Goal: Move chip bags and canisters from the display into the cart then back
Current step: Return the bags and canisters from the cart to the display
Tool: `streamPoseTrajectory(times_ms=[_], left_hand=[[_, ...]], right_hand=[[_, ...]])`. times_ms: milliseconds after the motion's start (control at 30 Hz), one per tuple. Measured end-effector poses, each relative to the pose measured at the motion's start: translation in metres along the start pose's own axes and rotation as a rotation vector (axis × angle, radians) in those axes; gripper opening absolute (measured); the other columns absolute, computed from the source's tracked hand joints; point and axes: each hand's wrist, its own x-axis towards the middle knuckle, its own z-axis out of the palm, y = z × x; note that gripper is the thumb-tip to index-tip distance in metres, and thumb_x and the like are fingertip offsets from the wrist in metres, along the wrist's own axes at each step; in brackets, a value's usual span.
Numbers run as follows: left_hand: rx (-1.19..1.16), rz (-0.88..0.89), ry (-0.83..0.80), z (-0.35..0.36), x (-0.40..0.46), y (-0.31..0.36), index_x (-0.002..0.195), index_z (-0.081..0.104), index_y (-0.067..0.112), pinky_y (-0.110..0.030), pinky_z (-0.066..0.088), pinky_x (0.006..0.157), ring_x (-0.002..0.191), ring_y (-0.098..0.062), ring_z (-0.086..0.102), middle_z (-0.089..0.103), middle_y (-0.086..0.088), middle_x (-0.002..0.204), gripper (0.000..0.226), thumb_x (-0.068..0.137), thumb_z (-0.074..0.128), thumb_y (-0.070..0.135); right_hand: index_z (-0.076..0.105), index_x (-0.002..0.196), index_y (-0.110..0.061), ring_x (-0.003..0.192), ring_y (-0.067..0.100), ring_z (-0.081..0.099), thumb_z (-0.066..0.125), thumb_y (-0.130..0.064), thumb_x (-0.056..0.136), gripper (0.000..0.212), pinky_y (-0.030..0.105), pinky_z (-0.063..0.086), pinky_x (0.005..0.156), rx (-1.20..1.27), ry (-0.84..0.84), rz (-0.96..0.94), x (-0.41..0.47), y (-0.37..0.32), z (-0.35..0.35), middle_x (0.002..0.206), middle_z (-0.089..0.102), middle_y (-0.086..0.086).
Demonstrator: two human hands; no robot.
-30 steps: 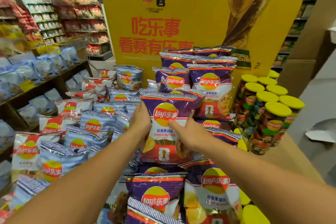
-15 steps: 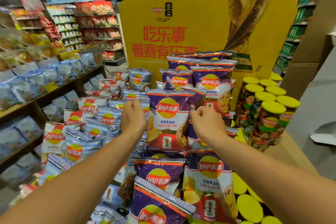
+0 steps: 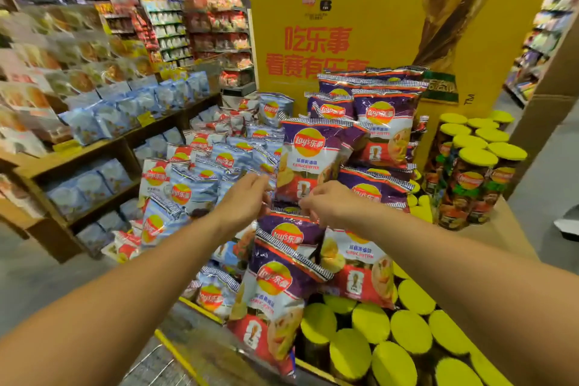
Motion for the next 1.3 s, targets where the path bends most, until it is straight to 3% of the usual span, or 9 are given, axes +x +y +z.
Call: streamPoseTrajectory(times_ms=[133, 233, 400, 700, 800, 900, 1067, 1200, 1300], left_hand=[[0.014, -0.063, 0.020, -0.032, -0.040, -0.023, 0.101, 0.055, 0.013, -0.036, 0.044, 0.068, 0.074, -0.027, 0.056, 0.058, -0.012, 0.091, 0.036, 0.105, 0.036, 0.043], [0.012, -0.110, 0.068, -0.059, -0.067, -0.046, 0.093, 0.055, 0.016, -0.036, 0.043, 0.068, 0.073, -0.027, 0.055, 0.058, -0.011, 0.089, 0.039, 0.103, 0.036, 0.048], [0.035, -0.165, 0.117, -0.095, -0.121, -0.080, 0.086, 0.057, 0.008, -0.021, 0.040, 0.048, 0.055, -0.018, 0.055, 0.057, -0.009, 0.076, 0.038, 0.106, 0.033, 0.030], [-0.064, -0.338, 0.240, -0.186, -0.247, -0.178, 0.081, 0.056, 0.013, -0.024, 0.039, 0.051, 0.059, -0.018, 0.053, 0.058, -0.007, 0.074, 0.044, 0.106, 0.030, 0.038], [-0.093, -0.400, 0.284, -0.215, -0.294, -0.217, 0.080, 0.054, 0.012, -0.026, 0.037, 0.054, 0.059, -0.021, 0.053, 0.056, -0.008, 0.072, 0.044, 0.106, 0.030, 0.037], [-0.132, -0.461, 0.337, -0.244, -0.345, -0.257, 0.085, 0.054, 0.010, -0.024, 0.038, 0.054, 0.056, -0.018, 0.052, 0.056, -0.008, 0.072, 0.043, 0.106, 0.030, 0.038], [-0.131, -0.584, 0.347, -0.263, -0.407, -0.325, 0.089, 0.055, 0.008, -0.027, 0.040, 0.058, 0.064, -0.021, 0.054, 0.057, -0.011, 0.078, 0.045, 0.106, 0.029, 0.040], [-0.067, -0.688, 0.326, -0.258, -0.442, -0.391, 0.083, 0.059, 0.008, -0.027, 0.042, 0.057, 0.068, -0.023, 0.059, 0.064, -0.011, 0.081, 0.043, 0.104, 0.039, 0.040], [0.010, -0.694, 0.208, -0.235, -0.456, -0.432, 0.081, 0.062, 0.016, -0.030, 0.046, 0.064, 0.067, -0.019, 0.058, 0.064, -0.003, 0.074, 0.018, 0.090, 0.064, 0.031]], right_hand=[[0.062, 0.079, -0.009, 0.064, 0.021, 0.051, 0.057, -0.022, 0.095, 0.022, 0.021, 0.036, 0.047, -0.006, -0.053, -0.072, -0.013, -0.024, 0.034, 0.068, 0.054, 0.007], [0.063, 0.070, -0.009, 0.054, 0.016, 0.051, 0.057, -0.023, 0.097, 0.031, 0.020, 0.036, 0.045, -0.010, -0.140, -0.102, -0.017, -0.037, 0.070, 0.061, 0.056, 0.002], [0.063, 0.072, -0.010, 0.054, 0.019, 0.055, 0.056, -0.025, 0.098, 0.031, 0.026, 0.041, 0.054, 0.020, -0.287, -0.115, -0.027, -0.058, 0.140, 0.057, 0.056, 0.003], [0.058, 0.074, -0.008, 0.054, 0.021, 0.052, 0.051, -0.019, 0.101, 0.030, 0.022, 0.036, 0.045, -0.070, -0.534, -0.169, -0.073, -0.094, 0.301, 0.065, 0.055, 0.011], [0.060, 0.071, -0.010, 0.052, 0.019, 0.054, 0.052, -0.020, 0.100, 0.032, 0.026, 0.036, 0.050, -0.101, -0.619, -0.174, -0.087, -0.099, 0.361, 0.073, 0.059, 0.017], [0.061, 0.074, -0.011, 0.047, 0.012, 0.058, 0.053, -0.026, 0.101, 0.032, 0.024, 0.038, 0.049, -0.163, -0.725, -0.167, -0.105, -0.105, 0.422, 0.069, 0.062, 0.009], [0.065, 0.085, -0.008, 0.063, 0.018, 0.060, 0.053, -0.029, 0.101, 0.029, 0.026, 0.043, 0.057, -0.273, -0.853, -0.119, -0.123, -0.092, 0.480, 0.079, 0.065, 0.010], [0.064, 0.084, -0.009, 0.060, 0.013, 0.057, 0.052, -0.026, 0.102, 0.027, 0.026, 0.043, 0.060, -0.357, -0.926, -0.060, -0.129, -0.066, 0.520, 0.075, 0.062, 0.006], [0.065, 0.088, -0.007, 0.063, 0.016, 0.059, 0.056, -0.025, 0.099, 0.022, 0.025, 0.044, 0.057, -0.406, -0.946, -0.012, -0.124, -0.032, 0.549, 0.080, 0.064, 0.009]])
